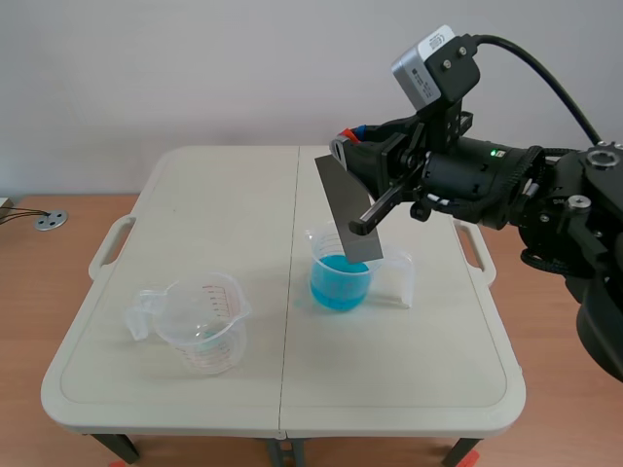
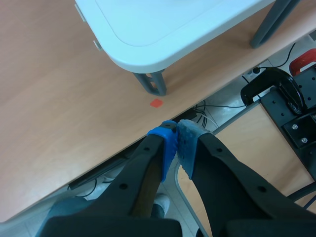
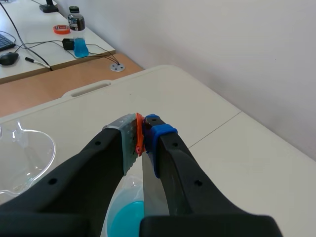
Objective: Hold the metal plate by the orange handle, dip it into the blue solution, take it out and point at it, then put the plate back in the beaker on the left.
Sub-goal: 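Lower the plate into the blue solution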
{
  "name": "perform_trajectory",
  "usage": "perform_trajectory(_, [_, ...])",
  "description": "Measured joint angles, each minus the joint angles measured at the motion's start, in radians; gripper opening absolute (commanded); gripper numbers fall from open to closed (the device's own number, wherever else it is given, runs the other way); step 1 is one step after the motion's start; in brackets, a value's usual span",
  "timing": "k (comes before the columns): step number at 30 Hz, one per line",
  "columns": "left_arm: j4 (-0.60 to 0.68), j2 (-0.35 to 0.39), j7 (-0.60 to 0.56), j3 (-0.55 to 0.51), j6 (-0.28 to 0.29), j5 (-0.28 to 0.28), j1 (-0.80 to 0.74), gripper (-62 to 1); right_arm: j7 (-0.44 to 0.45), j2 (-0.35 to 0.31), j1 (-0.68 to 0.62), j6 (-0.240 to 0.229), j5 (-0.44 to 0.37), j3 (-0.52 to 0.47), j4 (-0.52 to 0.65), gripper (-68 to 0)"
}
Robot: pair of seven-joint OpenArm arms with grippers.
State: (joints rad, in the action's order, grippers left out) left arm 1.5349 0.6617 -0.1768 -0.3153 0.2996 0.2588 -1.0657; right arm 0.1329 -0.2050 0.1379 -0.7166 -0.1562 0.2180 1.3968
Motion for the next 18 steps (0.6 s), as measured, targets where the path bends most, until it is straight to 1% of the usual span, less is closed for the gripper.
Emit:
perform_trajectory(2, [0.000,0.000,0.000,0.000,0.000,0.000,0.000,-59.4,0.010,0.000,0.000,0.021,0.003,0.000,0.000,-66.2])
perform_trajectory(7, [0.000,0.000,0.000,0.000,0.000,0.000,0.000,-59.4,0.043,0.000,0.000,0.021,0.011,0.000,0.000,-66.2])
perform_trajectory(14, [0.000,0.000,0.001,0.000,0.000,0.000,0.000,-59.4,0.051,0.000,0.000,0.030,0.011,0.031,0.000,-66.2])
perform_trajectory(18, [0.000,0.000,0.001,0.000,0.000,0.000,0.000,-59.4,0.050,0.000,0.000,0.037,0.014,0.031,0.000,-66.2])
